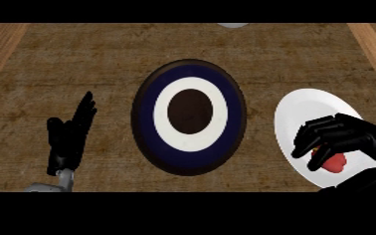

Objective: Pick the bell pepper from the plate and place it in the plate

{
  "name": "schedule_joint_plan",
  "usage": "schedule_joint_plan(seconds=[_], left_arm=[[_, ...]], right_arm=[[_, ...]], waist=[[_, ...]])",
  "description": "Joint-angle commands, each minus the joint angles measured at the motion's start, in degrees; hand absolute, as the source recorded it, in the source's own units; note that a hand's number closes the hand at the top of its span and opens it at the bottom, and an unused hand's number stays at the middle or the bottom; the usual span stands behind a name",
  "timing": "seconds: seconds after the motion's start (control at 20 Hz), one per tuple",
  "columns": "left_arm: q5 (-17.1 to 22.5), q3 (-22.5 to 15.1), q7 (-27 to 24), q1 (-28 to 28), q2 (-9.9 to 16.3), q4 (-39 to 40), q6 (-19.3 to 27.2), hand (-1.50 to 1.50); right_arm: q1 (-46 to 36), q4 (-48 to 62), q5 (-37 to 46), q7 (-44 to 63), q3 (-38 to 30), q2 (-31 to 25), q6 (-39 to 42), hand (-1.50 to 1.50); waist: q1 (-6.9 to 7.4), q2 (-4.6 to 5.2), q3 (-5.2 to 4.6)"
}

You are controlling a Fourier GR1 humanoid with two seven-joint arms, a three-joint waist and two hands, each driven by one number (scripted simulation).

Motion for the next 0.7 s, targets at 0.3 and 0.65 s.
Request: schedule_joint_plan(seconds=[0.3,0.65], left_arm=[[-0.2,0.7,1.7,-2.7,0.3,2.5,-0.7,0.00],[-2.4,-0.7,0.1,-2.7,-2.9,4.1,0.9,0.00]], right_arm=[[-1.2,7.0,24.2,-27.3,0.0,-14.2,-11.5,-1.50],[-0.7,11.5,37.1,-29.0,2.6,-16.7,-23.9,-1.50]], waist=[[0.40,-0.59,-0.22],[0.81,-0.78,-0.48]])
